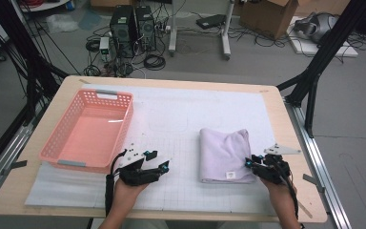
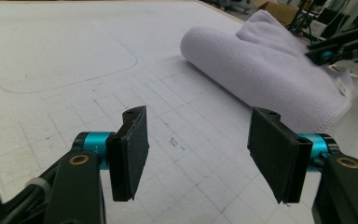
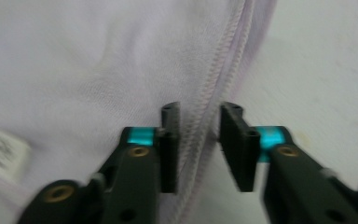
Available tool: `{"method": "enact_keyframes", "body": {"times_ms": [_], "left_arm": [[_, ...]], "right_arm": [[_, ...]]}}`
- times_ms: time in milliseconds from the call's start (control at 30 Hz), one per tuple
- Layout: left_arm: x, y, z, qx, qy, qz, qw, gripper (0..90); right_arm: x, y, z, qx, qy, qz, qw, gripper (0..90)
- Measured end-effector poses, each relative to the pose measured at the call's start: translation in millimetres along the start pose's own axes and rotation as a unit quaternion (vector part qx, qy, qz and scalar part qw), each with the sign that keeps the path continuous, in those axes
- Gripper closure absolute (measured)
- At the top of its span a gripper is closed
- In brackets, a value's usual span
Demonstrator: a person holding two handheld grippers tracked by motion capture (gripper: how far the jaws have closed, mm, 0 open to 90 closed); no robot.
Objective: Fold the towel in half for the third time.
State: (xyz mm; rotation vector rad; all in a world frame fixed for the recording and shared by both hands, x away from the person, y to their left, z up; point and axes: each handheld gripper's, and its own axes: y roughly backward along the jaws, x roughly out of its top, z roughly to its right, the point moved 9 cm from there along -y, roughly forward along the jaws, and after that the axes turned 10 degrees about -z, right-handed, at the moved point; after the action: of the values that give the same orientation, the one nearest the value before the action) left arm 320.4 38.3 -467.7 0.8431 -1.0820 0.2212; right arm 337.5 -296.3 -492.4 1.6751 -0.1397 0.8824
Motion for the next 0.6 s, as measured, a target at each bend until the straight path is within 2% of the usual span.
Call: {"method": "enact_keyframes", "body": {"times_ms": [67, 100, 133, 167, 267, 333, 400, 467, 533, 600], "left_arm": [[0.0, 0.9, -0.9, 0.002, 0.0, 0.001, 1.0, 38.4], [0.0, 1.3, -1.1, 0.002, 0.002, 0.001, 1.0, 38.4], [0.3, 1.7, -1.8, 0.003, 0.001, 0.002, 1.0, 38.4], [0.3, 2.2, -2.1, 0.003, 0.001, 0.002, 1.0, 38.4], [0.1, 3.0, -2.9, 0.004, 0.002, 0.002, 1.0, 38.4], [0.6, 3.8, -2.8, 0.003, 0.003, 0.005, 1.0, 38.4], [0.4, 4.7, -3.4, 0.004, 0.004, 0.004, 1.0, 38.4], [0.4, 4.4, -3.9, 0.003, 0.005, 0.005, 1.0, 38.4], [0.0, 4.0, -4.3, 0.003, 0.004, 0.003, 1.0, 38.4], [-0.3, 3.1, -3.5, 0.002, 0.004, 0.002, 1.0, 38.4]], "right_arm": [[-4.2, 1.3, 2.8, 0.002, -0.022, -0.009, 0.9997, 68.7], [-7.0, 6.0, 3.9, -0.009, -0.022, -0.022, 0.9995, 68.6], [-7.1, 13.9, 4.4, -0.026, -0.014, -0.027, 0.9992, 64.4], [-7.1, 13.9, 4.4, -0.026, -0.014, -0.027, 0.9992, 64.4], [9.6, 22.6, 3.2, -0.021, -0.006, 0.014, 0.9996, 60.7], [23.0, 19.7, -0.4, -0.011, -0.003, 0.039, 0.9992, 59.1], [36.0, 10.1, -3.8, -0.018, 0.024, 0.058, 0.9978, 59.1], [48.5, 0.0, -7.7, -0.019, 0.053, 0.079, 0.9952, 63.3], [60.3, -7.9, -9.6, -0.028, 0.068, 0.089, 0.9933, 65.2], [69.1, -16.9, -8.4, -0.018, 0.063, 0.084, 0.9943, 66.3]]}}
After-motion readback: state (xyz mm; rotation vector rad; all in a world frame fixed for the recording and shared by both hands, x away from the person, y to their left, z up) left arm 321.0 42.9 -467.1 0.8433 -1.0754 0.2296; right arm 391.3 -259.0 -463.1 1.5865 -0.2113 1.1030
